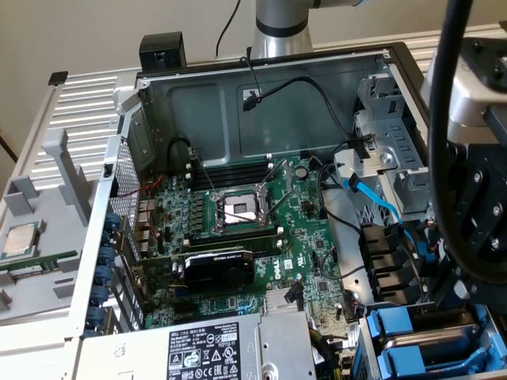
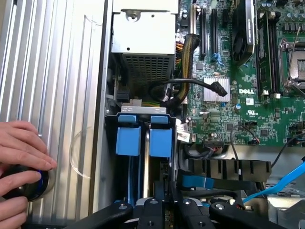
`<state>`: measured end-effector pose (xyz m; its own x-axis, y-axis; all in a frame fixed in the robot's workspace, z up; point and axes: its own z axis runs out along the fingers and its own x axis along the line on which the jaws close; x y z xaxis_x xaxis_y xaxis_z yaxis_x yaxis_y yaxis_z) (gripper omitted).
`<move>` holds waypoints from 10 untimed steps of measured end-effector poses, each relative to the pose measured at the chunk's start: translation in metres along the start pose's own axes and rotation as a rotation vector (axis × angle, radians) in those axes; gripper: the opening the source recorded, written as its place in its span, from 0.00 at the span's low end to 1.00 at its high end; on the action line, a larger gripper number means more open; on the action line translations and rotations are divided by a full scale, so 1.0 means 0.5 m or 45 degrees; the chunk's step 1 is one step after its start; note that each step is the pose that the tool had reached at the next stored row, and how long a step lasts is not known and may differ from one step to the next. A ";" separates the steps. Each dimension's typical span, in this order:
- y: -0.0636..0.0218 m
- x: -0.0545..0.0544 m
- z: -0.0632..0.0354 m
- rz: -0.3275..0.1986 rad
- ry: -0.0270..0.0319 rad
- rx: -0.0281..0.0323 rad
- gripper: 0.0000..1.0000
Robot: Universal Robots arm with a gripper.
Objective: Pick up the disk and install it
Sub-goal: 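Insert the first disk wire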
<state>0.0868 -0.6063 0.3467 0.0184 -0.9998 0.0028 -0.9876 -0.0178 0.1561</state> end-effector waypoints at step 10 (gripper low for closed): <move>0.000 0.002 0.001 0.001 -0.0011 -0.0001 0.17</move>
<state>0.0868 -0.6073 0.3462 0.0178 -0.9998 0.0020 -0.9876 -0.0173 0.1561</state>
